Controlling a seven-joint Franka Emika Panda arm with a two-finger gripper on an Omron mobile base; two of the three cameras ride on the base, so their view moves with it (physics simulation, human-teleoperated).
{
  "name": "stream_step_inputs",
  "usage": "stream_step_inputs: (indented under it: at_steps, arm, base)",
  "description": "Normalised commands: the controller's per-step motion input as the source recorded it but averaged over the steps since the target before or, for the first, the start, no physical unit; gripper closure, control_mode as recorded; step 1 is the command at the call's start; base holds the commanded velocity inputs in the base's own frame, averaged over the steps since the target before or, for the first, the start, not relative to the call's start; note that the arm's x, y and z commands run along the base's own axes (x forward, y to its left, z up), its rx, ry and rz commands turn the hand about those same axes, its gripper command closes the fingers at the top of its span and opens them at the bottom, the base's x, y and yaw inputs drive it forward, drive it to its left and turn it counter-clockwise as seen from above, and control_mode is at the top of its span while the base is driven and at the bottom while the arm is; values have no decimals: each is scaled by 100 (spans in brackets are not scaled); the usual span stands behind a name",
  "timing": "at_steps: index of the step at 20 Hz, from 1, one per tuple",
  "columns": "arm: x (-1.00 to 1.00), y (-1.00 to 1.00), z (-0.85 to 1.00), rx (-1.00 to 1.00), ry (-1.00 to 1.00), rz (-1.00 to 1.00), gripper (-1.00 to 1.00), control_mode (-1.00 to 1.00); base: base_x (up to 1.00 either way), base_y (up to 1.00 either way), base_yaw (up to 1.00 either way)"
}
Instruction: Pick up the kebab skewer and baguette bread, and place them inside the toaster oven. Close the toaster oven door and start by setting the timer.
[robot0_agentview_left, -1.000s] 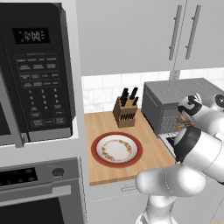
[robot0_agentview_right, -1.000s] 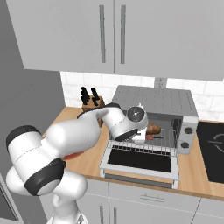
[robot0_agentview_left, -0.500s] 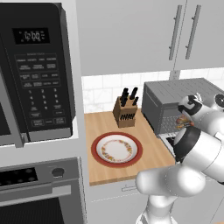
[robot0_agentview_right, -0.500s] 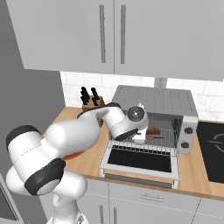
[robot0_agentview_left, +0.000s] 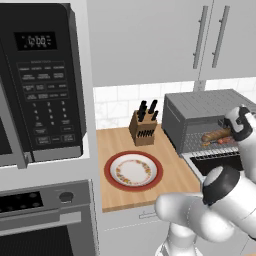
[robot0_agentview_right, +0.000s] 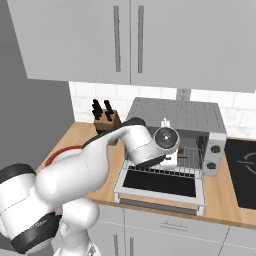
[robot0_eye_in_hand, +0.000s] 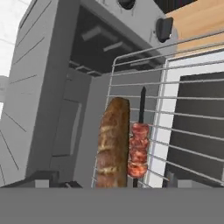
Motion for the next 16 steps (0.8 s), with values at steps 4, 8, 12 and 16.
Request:
stream_step_inputs:
  at_steps: [4,8,12,16]
  arm:
    - [-72,-8,-18,-30,-6,60,-100,-100]
    - [-44,2,-33,-33,-5,64,-100,-100]
    - [-47,23,-25,-35,-13,52,-100,-100]
    - [-33,73,-21,-42,-26,23,-100,-100]
  base:
    - [0,0,0]
    - [0,0,0]
    - [0,0,0]
    - [0,0,0]
